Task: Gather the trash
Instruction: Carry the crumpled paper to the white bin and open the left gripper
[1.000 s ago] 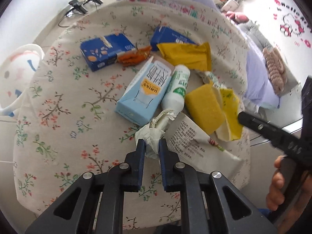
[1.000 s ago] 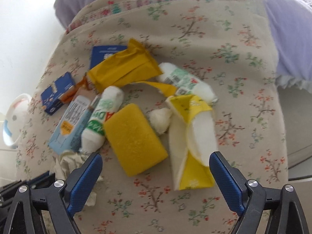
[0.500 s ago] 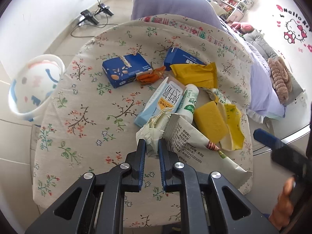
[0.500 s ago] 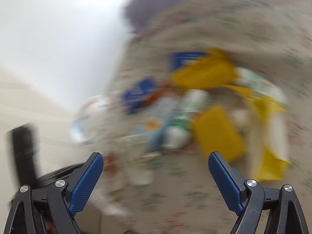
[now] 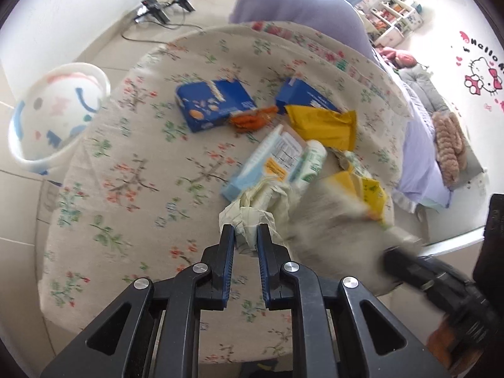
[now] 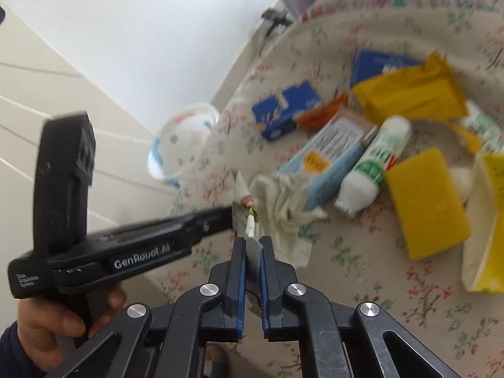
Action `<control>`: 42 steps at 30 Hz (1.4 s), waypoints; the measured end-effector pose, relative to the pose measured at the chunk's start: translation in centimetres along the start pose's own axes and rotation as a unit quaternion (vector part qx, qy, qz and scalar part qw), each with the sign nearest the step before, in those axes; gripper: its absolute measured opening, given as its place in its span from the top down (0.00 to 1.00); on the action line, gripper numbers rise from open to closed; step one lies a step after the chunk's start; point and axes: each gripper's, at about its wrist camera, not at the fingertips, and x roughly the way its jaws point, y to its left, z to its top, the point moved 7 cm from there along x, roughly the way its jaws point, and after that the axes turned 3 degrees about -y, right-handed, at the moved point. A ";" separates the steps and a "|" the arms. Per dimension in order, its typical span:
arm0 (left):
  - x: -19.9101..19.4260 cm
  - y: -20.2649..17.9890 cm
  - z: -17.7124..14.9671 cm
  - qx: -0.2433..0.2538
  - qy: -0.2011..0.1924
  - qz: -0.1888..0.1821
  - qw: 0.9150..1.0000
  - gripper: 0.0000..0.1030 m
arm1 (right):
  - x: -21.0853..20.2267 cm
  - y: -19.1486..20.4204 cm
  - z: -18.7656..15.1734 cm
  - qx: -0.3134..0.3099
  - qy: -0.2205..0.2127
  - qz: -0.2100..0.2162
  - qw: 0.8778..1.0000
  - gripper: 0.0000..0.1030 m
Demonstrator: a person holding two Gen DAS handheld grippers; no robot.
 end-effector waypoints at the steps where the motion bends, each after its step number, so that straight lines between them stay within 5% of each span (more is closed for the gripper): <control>1: -0.1 0.2 0.1 -0.006 -0.001 -0.004 1.000 0.84 | -0.5 -0.2 0.3 0.008 -0.012 0.004 1.000 0.94; 10: -2.6 3.1 2.6 -0.042 -0.022 -0.015 0.999 0.84 | -2.0 -2.5 2.2 0.049 -0.042 -0.010 0.998 0.94; 14: -5.4 7.9 5.8 -0.082 -0.061 0.012 0.995 0.84 | -1.2 -1.9 2.8 0.043 -0.038 -0.019 0.998 0.94; 20: -8.3 18.0 9.7 -0.161 -0.111 0.098 0.976 0.84 | 0.9 -0.5 4.2 0.042 -0.040 -0.022 0.998 0.93; 27: -5.9 22.1 10.5 -0.189 -0.086 0.123 0.970 0.84 | 5.2 3.5 6.7 0.026 -0.037 -0.012 0.999 0.92; 29: -5.4 22.9 10.9 -0.198 -0.079 0.124 0.969 0.78 | 6.6 4.5 7.5 0.024 -0.036 -0.009 0.999 0.91; 33: -6.0 24.4 10.6 -0.231 -0.080 0.135 0.960 0.50 | 9.8 6.9 8.9 0.014 -0.028 -0.002 1.000 0.91; 42: -11.9 24.0 11.0 -0.218 -0.140 0.161 0.952 0.50 | 18.1 11.6 11.5 0.007 -0.011 0.025 1.000 0.90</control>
